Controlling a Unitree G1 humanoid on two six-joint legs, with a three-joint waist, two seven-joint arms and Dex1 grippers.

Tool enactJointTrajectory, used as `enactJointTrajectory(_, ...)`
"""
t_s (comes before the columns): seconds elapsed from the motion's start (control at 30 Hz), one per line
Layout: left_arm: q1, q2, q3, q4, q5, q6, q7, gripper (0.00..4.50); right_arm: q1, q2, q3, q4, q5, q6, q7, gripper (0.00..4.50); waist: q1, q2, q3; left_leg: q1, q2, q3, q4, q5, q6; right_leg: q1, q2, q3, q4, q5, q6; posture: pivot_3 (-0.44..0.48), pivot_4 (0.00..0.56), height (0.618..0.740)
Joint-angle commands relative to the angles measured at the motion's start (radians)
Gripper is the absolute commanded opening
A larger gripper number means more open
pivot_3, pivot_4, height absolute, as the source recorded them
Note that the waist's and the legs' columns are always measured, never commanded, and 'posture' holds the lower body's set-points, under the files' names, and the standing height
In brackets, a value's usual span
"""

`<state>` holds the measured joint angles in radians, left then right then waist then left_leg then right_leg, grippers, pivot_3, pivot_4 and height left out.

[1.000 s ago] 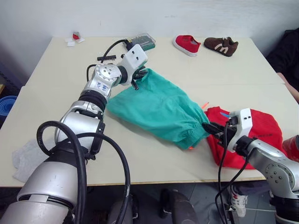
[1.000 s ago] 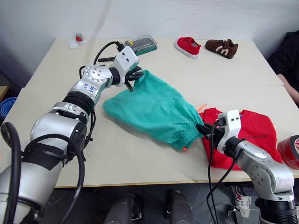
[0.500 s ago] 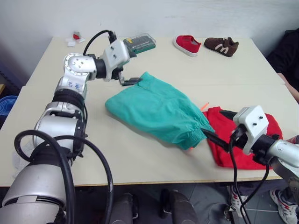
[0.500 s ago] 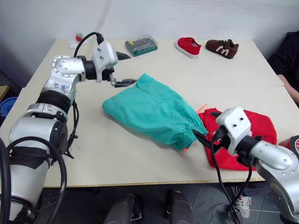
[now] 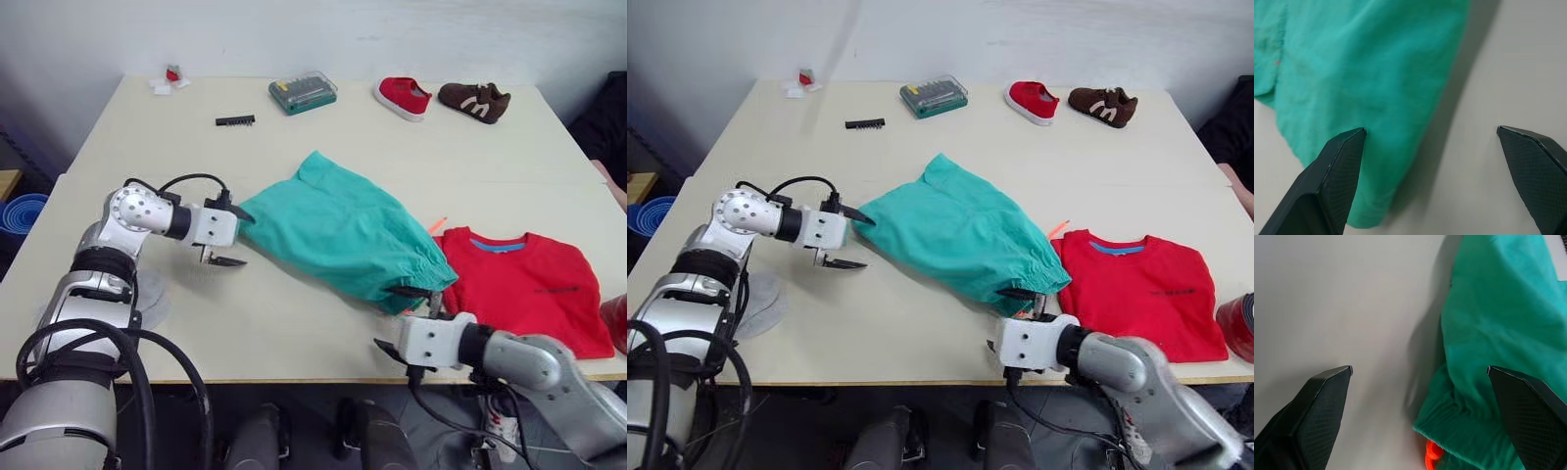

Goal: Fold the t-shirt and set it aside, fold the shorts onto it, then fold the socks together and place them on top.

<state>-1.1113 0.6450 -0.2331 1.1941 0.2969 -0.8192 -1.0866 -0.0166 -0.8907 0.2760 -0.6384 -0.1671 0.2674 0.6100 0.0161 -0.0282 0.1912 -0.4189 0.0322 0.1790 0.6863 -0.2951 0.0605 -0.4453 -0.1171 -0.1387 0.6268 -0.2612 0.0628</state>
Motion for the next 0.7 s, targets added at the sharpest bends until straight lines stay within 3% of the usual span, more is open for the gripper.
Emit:
enactJointTrajectory(0.03,-0.046,-0.021,-0.022,0.018,0.044,-0.002,0.103,4.49,-0.045,0.037,0.036,0.059,-0.142,0.002,-0.042,4.50,-0.002,0.000,0.000,-0.001,0.000,0.000,0.000,0.000,0.000,0.000,0.000,0.000,0.000,0.000,0.000,0.000,0.150,0.740)
enactJointTrajectory(0.33,-0.087,-0.073,-0.084,0.071,0.136,0.040,0.294,4.49,-0.078,0.081,0.043,0.176,-0.308,0.000,-0.061,4.50,-0.016,-0.001,-0.001,0.001,-0.001,0.000,0.001,0.002,0.001,0.002,0.001,-0.001,0.001,0.001,0.002,0.000,0.150,0.740)
enactJointTrajectory(0.43,-0.093,-0.084,-0.102,0.081,0.160,0.052,0.338,4.50,-0.074,0.080,0.040,0.199,-0.325,-0.004,-0.058,3.90,-0.013,-0.002,-0.002,0.004,-0.001,-0.001,0.001,0.002,0.001,0.004,0.000,-0.001,0.001,0.001,0.002,0.000,0.150,0.740)
enactJointTrajectory(0.5,-0.093,-0.090,-0.104,0.087,0.157,0.055,0.323,4.11,-0.072,0.083,0.037,0.206,-0.324,-0.007,-0.052,3.26,-0.013,-0.002,-0.002,0.006,-0.001,-0.001,0.001,0.001,0.002,0.007,-0.002,0.000,0.000,0.001,0.002,0.000,0.150,0.740)
enactJointTrajectory(0.7,-0.092,-0.083,-0.111,0.093,0.161,0.069,0.308,2.25,-0.065,0.077,0.026,0.216,-0.333,-0.027,-0.048,1.07,-0.015,-0.002,-0.002,0.008,-0.001,-0.001,0.001,0.000,0.001,0.008,-0.003,-0.001,0.000,0.001,0.001,0.000,0.150,0.740)
